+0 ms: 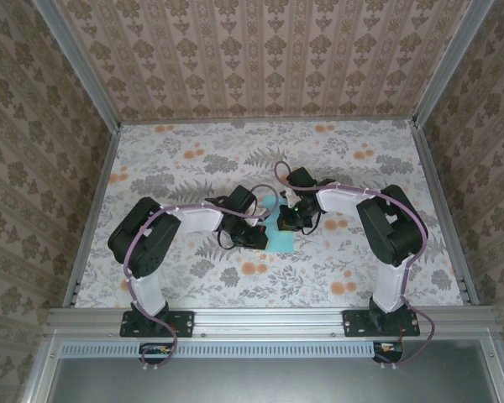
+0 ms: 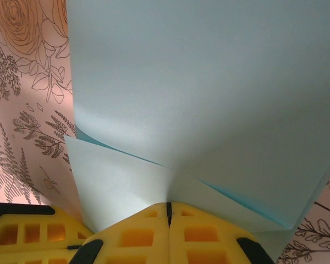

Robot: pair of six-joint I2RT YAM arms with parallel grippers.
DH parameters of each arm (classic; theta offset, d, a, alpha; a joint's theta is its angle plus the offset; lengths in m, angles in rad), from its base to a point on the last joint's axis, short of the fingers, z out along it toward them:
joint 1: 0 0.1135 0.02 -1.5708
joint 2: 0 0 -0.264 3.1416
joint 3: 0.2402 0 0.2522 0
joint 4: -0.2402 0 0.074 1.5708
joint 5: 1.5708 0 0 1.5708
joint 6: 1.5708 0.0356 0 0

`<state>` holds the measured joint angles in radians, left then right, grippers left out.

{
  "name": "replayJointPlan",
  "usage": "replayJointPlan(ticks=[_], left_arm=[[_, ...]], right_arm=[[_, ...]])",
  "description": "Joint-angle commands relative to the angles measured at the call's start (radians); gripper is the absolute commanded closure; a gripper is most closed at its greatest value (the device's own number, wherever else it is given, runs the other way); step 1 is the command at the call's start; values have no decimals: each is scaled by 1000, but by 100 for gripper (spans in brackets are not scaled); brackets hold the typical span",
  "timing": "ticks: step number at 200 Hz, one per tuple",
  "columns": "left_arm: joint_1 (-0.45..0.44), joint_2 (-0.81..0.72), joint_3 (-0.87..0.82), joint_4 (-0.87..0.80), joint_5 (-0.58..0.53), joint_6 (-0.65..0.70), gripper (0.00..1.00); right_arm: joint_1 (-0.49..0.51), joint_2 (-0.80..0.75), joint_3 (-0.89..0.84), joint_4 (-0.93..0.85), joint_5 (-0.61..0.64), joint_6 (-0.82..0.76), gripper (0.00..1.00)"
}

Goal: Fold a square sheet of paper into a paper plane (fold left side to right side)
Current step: Fold the triangle a second time at the center of the table.

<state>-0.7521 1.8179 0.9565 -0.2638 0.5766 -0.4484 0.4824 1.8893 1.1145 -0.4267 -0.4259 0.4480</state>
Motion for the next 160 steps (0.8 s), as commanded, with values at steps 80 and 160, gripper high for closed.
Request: replayJointPlan(ticks=[80,160], left_arm=[[2,-46,-105,-42,-35,18,100],[34,-146,-149,-33,-4,11,100]], right_arm=[[-2,57,8,-78,58,-22,100],[-8,24,22,-45,33,-13,100]])
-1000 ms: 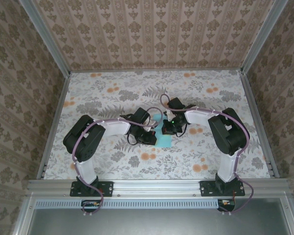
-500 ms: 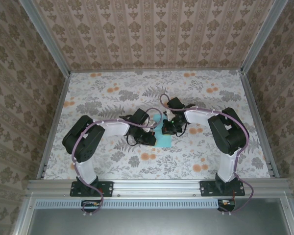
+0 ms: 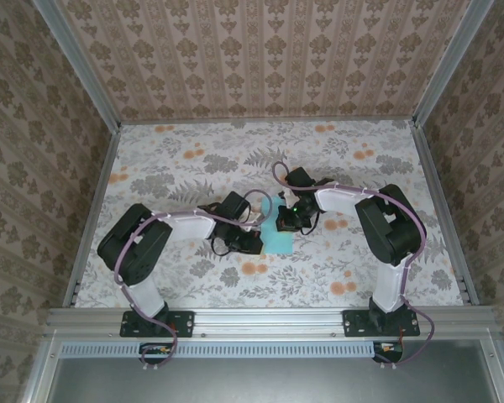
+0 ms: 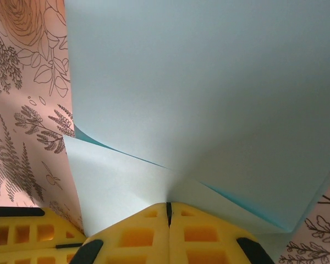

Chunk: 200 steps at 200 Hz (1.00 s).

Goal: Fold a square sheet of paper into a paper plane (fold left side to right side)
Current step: Fold the triangle a second time at the center of the table, then turn over the paper at the center of the table.

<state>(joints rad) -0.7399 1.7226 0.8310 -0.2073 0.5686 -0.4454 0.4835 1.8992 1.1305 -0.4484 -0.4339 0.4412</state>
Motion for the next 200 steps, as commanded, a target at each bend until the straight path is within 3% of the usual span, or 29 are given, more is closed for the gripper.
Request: replayJointPlan(ticks=[1,24,40,81,109,173,200], left_arm=[[22,-53,-24,-91,4,7,100],[50,-95,-22,-96,21,15,98],[73,-119,-11,-95,26,17,92],[118,-88,60,-22,43,6,69],[122,-7,134,24,68,5,61],[116,120,216,66,125,13,60],[116,137,225,69,115,23,74]], right_arm=[[-9,13,6,-23,40,-6,100],[-16,-18,10,11,24,1,100],[-21,-66,-1,43,29,8,96],[-59,-220,-94,97,115,12,69],[-97,-326,-208,180,122,41,53],[-138,-478,-384,328,66,114,17],[-141,-481,-415,377,5,150,6]])
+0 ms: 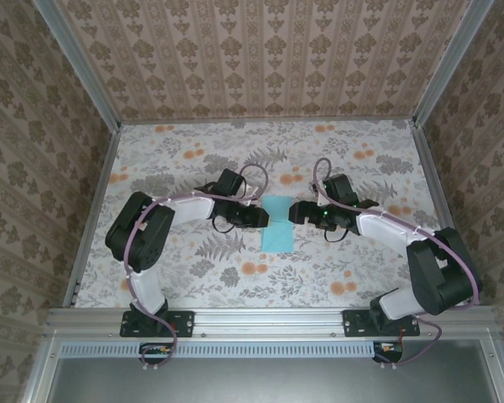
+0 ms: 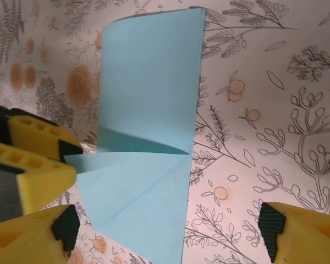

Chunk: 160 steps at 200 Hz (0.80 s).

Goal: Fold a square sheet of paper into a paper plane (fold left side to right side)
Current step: Turn over the paper at the center of the table.

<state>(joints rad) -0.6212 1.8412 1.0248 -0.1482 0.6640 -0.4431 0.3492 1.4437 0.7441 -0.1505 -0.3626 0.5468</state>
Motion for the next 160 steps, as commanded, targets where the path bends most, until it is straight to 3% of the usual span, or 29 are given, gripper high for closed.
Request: replayJointPlan(ticks=[1,11,34,76,106,160], left_arm=[[-3,19,32,10,19,21,75],[-3,16,29,10,11,23,82],[-3,-8,11,9,-14,32,92],[1,-55,-26,16,-82,27,94],[1,-66,-34,18,-91,24,94],[3,-66,-38,15,-98,21,94]], right_arm=[[-7,-25,-30,81,-69,46,6],[-7,-23,-40,104,-88,61,1],[-7,-5,-52,145,-124,89,0],[12,79,-34,212,-203,128,2],[41,141,0,223,-219,140,8],[69,253,56,275,-265,180,31]])
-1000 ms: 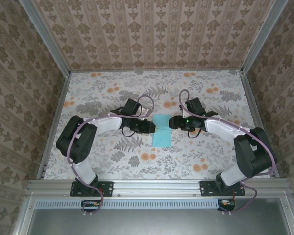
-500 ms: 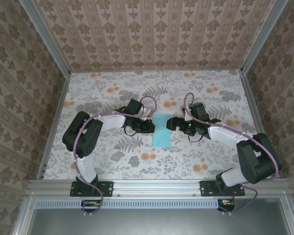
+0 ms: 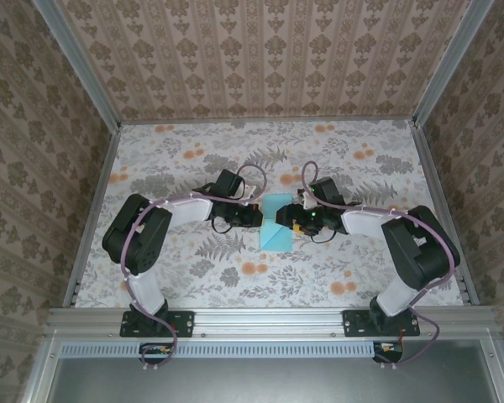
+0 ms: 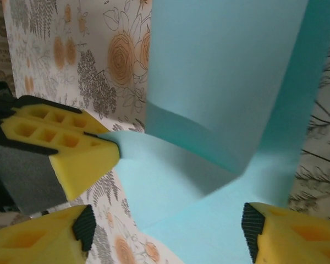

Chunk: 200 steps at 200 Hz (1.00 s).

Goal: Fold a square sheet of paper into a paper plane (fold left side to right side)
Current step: Turn over the paper at the center of the table.

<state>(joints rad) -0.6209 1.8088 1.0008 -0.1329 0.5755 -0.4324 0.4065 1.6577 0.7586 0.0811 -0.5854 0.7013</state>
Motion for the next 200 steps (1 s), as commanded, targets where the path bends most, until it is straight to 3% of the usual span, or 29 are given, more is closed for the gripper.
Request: replayJointPlan(ticks=[1,52,93,108,126,143,167,189,200], left_arm=[[3,-34,-14,-1,-10,10,94],[4,-35,-10,-4,-21,5,93],[27,-77,-20,1,-30,-16,81],[46,-114,-29,7,-31,-29,72],[69,-173,-41,14,-35,-45,58],[96,-240,-55,31,-34,-71,40],[143,-337,-83,96,-9,-130,23],[205,-418,-113,235,77,-214,1],[221,-446,-118,314,141,-253,0]], right_arm=[[12,40,42,44,-42,27,32],[31,111,76,96,-73,65,48],[31,102,88,109,-72,60,79],[27,87,98,108,-76,44,91],[15,58,110,114,-84,23,97],[-13,20,119,142,-108,3,98],[-58,-46,146,203,-183,-26,96],[-90,-112,199,220,-256,-79,95],[-98,-138,234,215,-284,-105,95]])
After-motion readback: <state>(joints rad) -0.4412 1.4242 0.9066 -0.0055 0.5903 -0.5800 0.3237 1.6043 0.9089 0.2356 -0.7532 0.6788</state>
